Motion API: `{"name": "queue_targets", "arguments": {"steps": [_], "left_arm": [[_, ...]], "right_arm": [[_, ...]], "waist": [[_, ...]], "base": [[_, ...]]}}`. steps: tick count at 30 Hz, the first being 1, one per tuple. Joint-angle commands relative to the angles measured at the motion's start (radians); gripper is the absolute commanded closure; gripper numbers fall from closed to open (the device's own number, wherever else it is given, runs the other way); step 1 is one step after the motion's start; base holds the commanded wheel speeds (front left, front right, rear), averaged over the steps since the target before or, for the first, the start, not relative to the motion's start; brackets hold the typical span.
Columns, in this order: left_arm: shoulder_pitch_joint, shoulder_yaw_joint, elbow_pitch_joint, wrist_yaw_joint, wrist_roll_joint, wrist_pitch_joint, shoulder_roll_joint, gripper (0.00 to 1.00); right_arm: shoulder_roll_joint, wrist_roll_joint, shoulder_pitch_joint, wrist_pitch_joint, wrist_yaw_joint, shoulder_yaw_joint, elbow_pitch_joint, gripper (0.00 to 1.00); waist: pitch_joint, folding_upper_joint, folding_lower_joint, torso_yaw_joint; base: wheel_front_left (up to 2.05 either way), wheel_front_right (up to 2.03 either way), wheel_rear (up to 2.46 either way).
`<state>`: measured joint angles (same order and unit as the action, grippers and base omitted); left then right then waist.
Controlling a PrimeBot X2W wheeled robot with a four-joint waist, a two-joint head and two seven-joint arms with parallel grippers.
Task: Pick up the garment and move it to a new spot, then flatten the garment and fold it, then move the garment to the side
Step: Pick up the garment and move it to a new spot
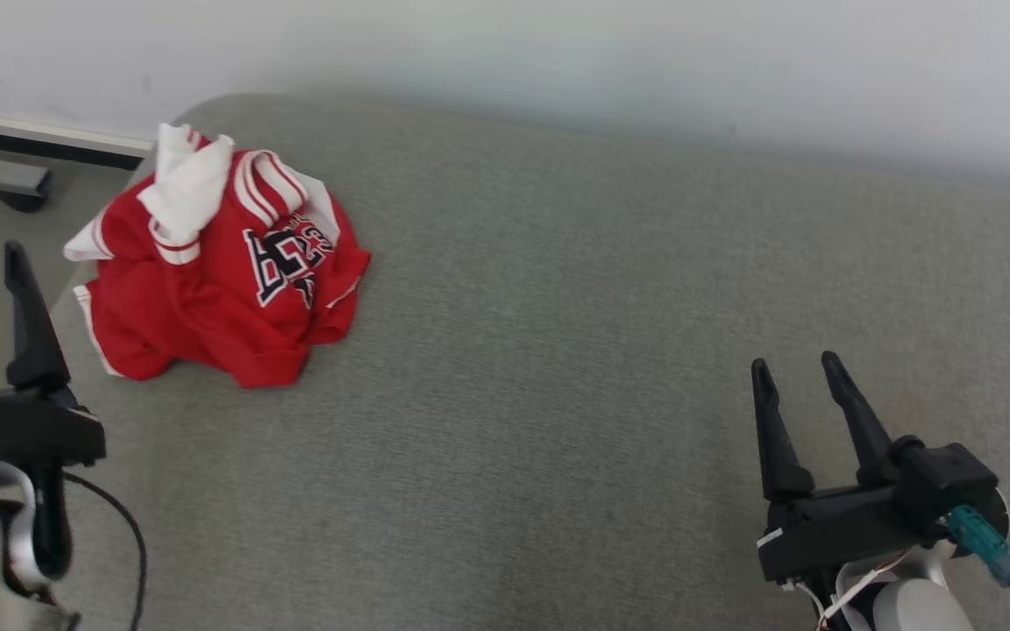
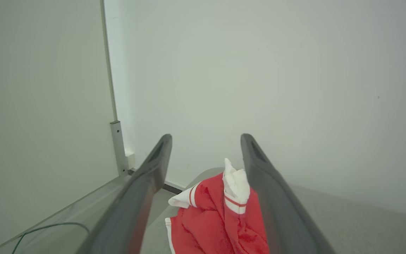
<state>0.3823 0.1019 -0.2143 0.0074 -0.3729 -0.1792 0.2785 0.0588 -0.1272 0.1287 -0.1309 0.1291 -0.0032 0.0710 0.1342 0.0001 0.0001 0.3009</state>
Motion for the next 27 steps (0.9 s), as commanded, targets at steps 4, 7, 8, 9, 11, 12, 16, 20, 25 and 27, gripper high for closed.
{"name": "queue_targets", "arguments": {"steps": [4,7,8,9,11,12,16,20,25,27], "left_arm": [[0.122,0.014,-0.071,-0.027,-0.03,0.024,0.049,0.0],[0.195,0.028,-0.137,-0.047,-0.053,0.058,0.082,0.0],[0.215,0.027,-0.166,-0.047,-0.046,0.068,0.102,0.0],[0.234,0.027,-0.189,-0.049,-0.041,0.074,0.119,0.0],[0.279,0.031,-0.237,-0.061,-0.065,0.085,0.121,0.0],[0.29,0.025,-0.265,-0.063,-0.052,0.096,0.141,0.0],[0.341,0.02,-0.358,-0.066,-0.055,0.134,0.174,0.0],[0.374,0.009,-0.467,-0.065,-0.05,0.195,0.21,0.0],[0.402,-0.013,-0.592,-0.067,-0.038,0.26,0.241,0.0],[0.413,-0.019,-0.646,-0.072,-0.048,0.311,0.246,0.0]], "right_arm": [[0.011,0.007,0.025,0.0,0.003,-0.016,-0.025,0.0],[0.01,0.005,0.037,-0.006,0.003,-0.024,-0.039,0.0],[0.009,0.004,0.039,-0.008,0.003,-0.026,-0.041,0.0],[0.008,0.002,0.042,-0.011,0.003,-0.022,-0.043,0.0],[0.007,-0.002,0.049,-0.014,0.003,-0.024,-0.045,0.0],[0.008,-0.002,0.053,-0.017,0.003,-0.026,-0.045,0.0],[0.004,-0.005,0.06,-0.026,0.003,-0.02,-0.047,0.0],[0.002,-0.011,0.072,-0.035,0.003,-0.017,-0.049,0.0],[0.0,-0.015,0.074,-0.046,0.003,-0.02,-0.043,0.0],[0.0,-0.015,0.076,-0.048,0.003,-0.019,-0.041,0.0]], "waist": [[0.156,-0.0001,-0.0001,-0.161],[0.189,-0.0001,-0.0001,-0.202],[0.198,-0.0001,-0.0001,-0.214],[0.207,-0.0001,-0.0001,-0.229],[0.224,-0.0001,-0.0001,-0.251],[0.231,-0.0001,-0.0001,-0.261],[0.259,-0.0001,-0.0001,-0.295],[0.281,-0.0001,-0.0001,-0.321],[0.296,-0.0001,-0.0001,-0.337],[0.298,-0.0001,-0.0001,-0.34]], "base": [[0.0,0.0,0.0],[0.0,0.0,0.0],[0.0,0.0,0.0],[0.0,0.0,0.0],[0.0,0.0,0.0],[0.0,0.0,0.0],[0.0,0.0,0.0],[0.0,0.0,0.0],[0.0,0.0,0.0],[0.0,0.0,0.0]]}}
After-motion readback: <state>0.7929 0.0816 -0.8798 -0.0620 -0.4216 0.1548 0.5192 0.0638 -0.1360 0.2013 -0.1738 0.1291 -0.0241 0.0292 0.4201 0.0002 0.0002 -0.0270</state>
